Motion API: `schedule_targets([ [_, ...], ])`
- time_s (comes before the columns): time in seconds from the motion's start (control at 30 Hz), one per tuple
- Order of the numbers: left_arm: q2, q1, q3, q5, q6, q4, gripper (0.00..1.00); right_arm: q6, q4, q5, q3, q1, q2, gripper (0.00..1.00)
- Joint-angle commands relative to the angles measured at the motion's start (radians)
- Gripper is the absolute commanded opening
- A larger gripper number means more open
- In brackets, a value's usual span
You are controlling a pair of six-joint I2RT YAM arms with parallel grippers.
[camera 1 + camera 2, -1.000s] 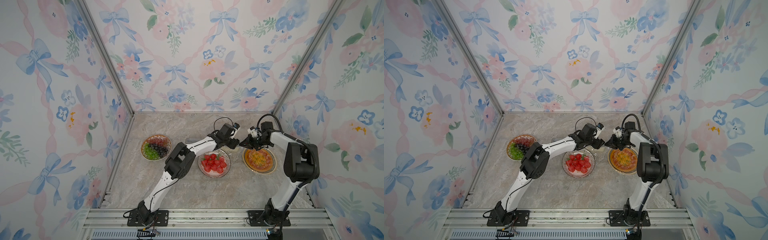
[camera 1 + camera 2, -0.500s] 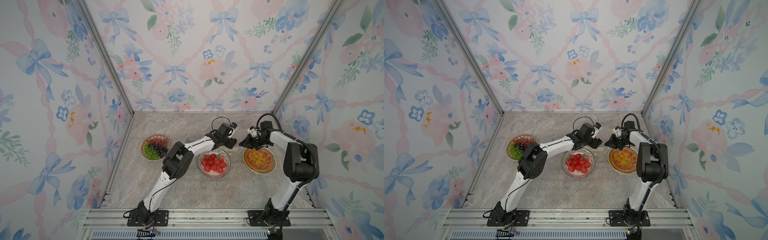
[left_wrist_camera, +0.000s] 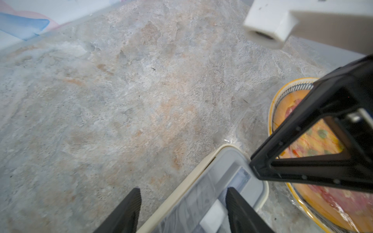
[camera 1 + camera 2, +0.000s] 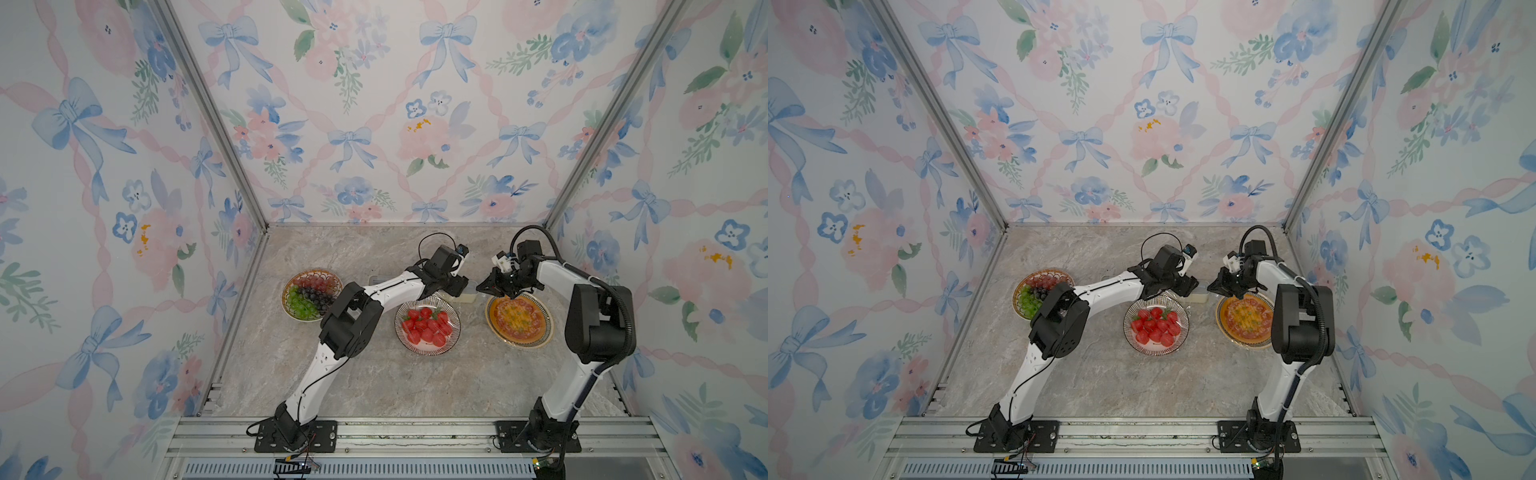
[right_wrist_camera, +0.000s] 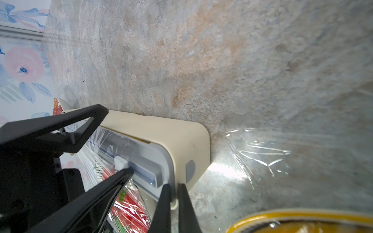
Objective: Wrap the plate with plastic wrap
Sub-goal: Tear off the plastic wrap from the plastic wrap cutting box.
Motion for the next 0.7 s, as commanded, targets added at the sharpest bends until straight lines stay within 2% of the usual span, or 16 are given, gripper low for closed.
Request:
schedule_targets([
  [0.0, -0.039, 0.042, -0.027, -0.065, 0.031, -0.047, 0.68, -0.002, -0.141, 0.200, -0.057, 0.022, 0.098, 0.07],
  [0.67, -0.089, 0.070, -0.088, -0.085, 0.033, -0.047, 0.69, -0.003, -0.159, 0.231, -0.049, 0.031, 0.105, 0.07],
])
